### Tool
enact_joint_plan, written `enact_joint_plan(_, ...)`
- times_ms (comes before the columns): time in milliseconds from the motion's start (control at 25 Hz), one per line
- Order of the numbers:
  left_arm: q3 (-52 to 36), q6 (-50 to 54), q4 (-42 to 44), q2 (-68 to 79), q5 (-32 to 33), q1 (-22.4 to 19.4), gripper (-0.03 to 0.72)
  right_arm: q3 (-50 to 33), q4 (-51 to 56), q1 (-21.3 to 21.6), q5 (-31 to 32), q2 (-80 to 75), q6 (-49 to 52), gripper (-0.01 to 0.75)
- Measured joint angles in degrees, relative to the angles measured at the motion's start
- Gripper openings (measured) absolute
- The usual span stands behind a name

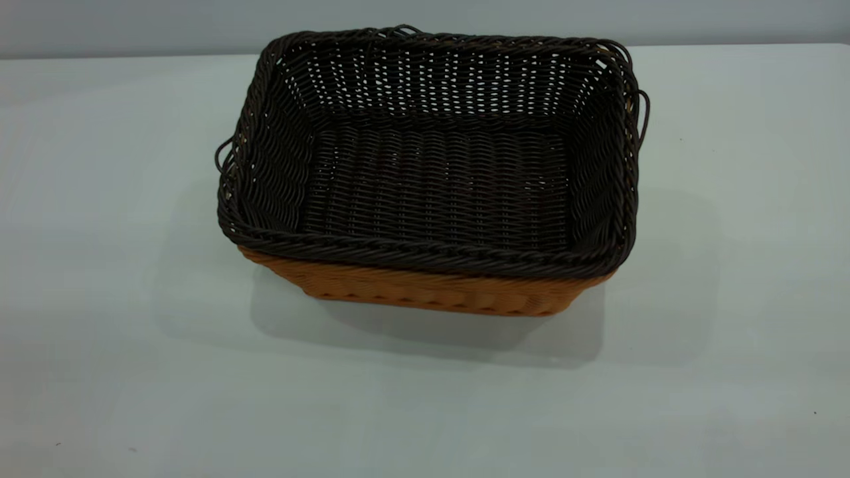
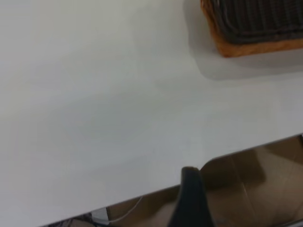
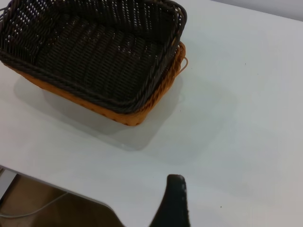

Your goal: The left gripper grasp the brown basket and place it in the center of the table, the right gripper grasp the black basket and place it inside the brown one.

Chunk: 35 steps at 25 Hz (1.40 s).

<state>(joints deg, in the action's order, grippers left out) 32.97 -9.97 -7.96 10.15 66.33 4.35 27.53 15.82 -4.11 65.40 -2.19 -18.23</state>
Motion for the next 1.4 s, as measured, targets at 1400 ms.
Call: enact_joint_plan(1400, -4.94, 9.97, 10.67, -11.22, -2.71, -1.9, 0.524, -0.1, 0.0, 0.0, -0.01, 0.0, 0.0, 0.594)
